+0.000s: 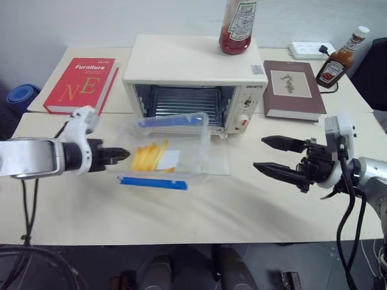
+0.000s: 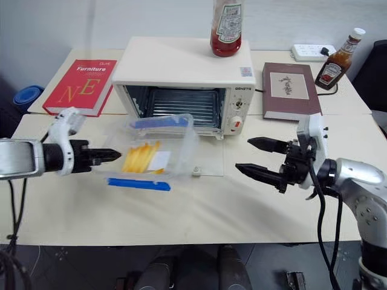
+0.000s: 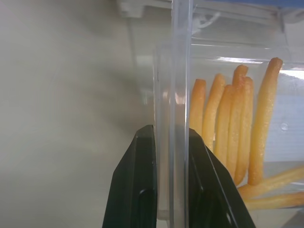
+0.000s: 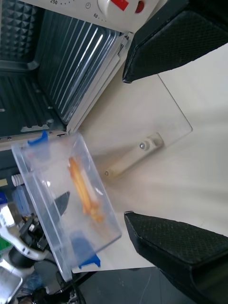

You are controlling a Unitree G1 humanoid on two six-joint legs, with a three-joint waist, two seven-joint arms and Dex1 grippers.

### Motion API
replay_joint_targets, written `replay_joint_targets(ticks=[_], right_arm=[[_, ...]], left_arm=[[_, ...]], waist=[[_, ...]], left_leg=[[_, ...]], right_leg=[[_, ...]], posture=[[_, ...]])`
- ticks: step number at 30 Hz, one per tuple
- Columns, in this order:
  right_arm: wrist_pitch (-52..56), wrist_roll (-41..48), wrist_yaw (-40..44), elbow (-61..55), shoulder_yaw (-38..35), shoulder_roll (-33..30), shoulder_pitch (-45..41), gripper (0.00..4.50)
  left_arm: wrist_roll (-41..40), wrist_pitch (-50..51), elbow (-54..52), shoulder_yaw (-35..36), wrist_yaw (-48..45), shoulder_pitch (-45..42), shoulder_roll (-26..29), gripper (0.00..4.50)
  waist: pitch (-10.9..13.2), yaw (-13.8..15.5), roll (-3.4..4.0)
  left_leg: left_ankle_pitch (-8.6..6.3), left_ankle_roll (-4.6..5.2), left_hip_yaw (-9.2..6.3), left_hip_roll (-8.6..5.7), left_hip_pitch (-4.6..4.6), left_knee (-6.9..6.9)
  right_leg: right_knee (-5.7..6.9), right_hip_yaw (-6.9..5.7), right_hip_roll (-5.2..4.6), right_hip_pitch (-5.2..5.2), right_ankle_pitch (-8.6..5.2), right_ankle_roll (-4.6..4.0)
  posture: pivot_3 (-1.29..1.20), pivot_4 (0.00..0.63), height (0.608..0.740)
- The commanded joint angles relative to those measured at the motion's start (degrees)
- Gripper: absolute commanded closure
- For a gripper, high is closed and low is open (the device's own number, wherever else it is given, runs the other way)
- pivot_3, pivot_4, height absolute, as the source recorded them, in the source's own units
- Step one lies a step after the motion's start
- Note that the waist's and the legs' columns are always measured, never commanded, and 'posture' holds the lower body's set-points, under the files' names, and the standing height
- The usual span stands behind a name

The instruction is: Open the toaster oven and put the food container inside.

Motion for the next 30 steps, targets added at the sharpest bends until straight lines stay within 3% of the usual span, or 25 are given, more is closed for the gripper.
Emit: replay_joint_targets(ticks=[1,10,16,23,30], right_arm=[[-1.0,2.9,-0.1,-5.4,-3.3,-1.7,2.1,0.0],[-3.1,3.4,-2.2,-8.8,-2.1,-2.4,3.2,0.0],[-4.9,2.1,-5.4,-8.8,0.3,-0.7,2.6,0.0],[-5.6,1.6,-7.2,-8.0,1.1,-1.1,3.6,0.0],[-6.5,-1.5,-5.4,-3.0,2.1,-3.3,3.2,0.0]], left_arm=[[-0.3,-0.7,4.5,-3.9,4.5,-7.2,-3.6,4.23],[13.8,5.5,13.8,-7.9,4.3,-21.3,-15.5,4.23],[21.1,5.2,14.7,-3.8,7.1,-22.6,-20.7,2.46],[28.6,6.2,4.8,2.4,1.4,-15.4,-19.8,0.29],[30.2,3.0,-7.0,12.3,-17.0,-5.6,-15.8,0.29]], waist=[[0.0,0.0,-0.03],[0.0,0.1,-0.07],[0.0,0.1,-0.09],[0.0,0.1,-0.09],[0.0,0.5,-0.1]], left_leg=[[0.06,0.03,0.0,-0.01,0.01,0.02],[0.37,0.01,-0.03,-0.17,0.09,0.1],[0.49,-0.2,-0.05,-0.16,0.06,0.09],[0.52,-0.24,-0.04,-0.16,0.08,0.08],[0.52,-0.21,-0.01,-0.16,0.08,0.12]], right_leg=[[0.03,0.03,0.0,0.01,0.05,0.08],[0.08,0.22,0.02,0.15,0.24,0.31],[0.03,0.23,0.02,0.14,0.25,0.32],[0.05,0.24,0.02,0.13,0.25,0.33],[0.06,0.25,0.02,0.14,0.26,0.32]], posture=[[0.0,0.15,0.74],[0.0,0.15,0.74],[0.0,0.15,0.74],[0.0,0.15,0.74],[0.0,0.15,0.74]])
